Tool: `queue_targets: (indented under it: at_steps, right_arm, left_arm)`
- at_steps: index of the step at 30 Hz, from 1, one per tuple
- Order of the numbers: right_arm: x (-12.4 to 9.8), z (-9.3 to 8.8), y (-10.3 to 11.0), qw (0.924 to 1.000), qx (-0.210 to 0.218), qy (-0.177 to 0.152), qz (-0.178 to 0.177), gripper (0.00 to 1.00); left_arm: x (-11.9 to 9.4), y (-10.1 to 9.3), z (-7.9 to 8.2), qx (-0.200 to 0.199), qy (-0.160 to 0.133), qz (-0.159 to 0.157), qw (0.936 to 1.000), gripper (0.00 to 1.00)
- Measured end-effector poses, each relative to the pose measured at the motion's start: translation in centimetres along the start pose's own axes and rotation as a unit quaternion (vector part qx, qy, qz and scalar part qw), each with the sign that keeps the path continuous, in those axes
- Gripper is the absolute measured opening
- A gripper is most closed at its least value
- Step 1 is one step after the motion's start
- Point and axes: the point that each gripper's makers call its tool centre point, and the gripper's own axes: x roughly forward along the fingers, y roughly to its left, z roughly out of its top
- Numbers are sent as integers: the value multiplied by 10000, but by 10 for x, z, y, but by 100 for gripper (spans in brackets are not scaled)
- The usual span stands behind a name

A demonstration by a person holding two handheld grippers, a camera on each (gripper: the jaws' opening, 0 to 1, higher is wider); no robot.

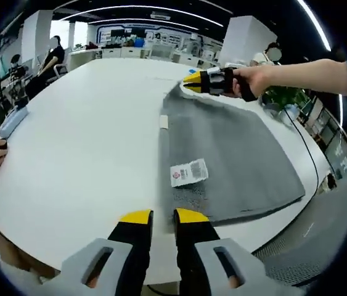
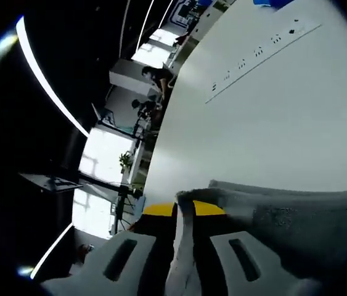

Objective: Fold the towel on the table until its edges align and the towel forms a compact rectangular stack.

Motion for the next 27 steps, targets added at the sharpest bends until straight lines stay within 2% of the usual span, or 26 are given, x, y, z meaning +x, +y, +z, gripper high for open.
queue_targets:
  at_steps: [5,7,10,13,16,19,23,27]
  right_arm:
    - [-20,9,-10,9999,58,-110,-24,7]
    - [-32,13,-15,9999,20,-144,-65,7]
    - [-56,22,-23,9996,-96,-165,-197,6]
    - [-78,32,-27,9992,-187,-243,-260,6]
    - [-98,37,-29,9987,-252,-302,-322,6]
    - [-115,42,-28,9982,-317,-334,-380,6]
    - [-133,45,-20,9979,-471,-315,-314,6]
    - [-153,35,-11,9956,-896,-27,-267,7]
  left_arm:
    - [-7,-7,8,-19,-87,-167,9998,17]
    - [-9,-15,17,99,-171,-255,9995,17]
    - [-10,-32,34,522,-232,-457,9973,17]
    - [-12,-55,59,754,-446,-806,9929,17]
    - [-13,-71,75,1134,-492,-892,9883,17]
    - [-12,-86,80,1323,-476,-944,9856,17]
    - [-14,-112,81,1431,-486,-1219,9810,17]
    - [-18,-135,83,1593,-511,-1532,9739,17]
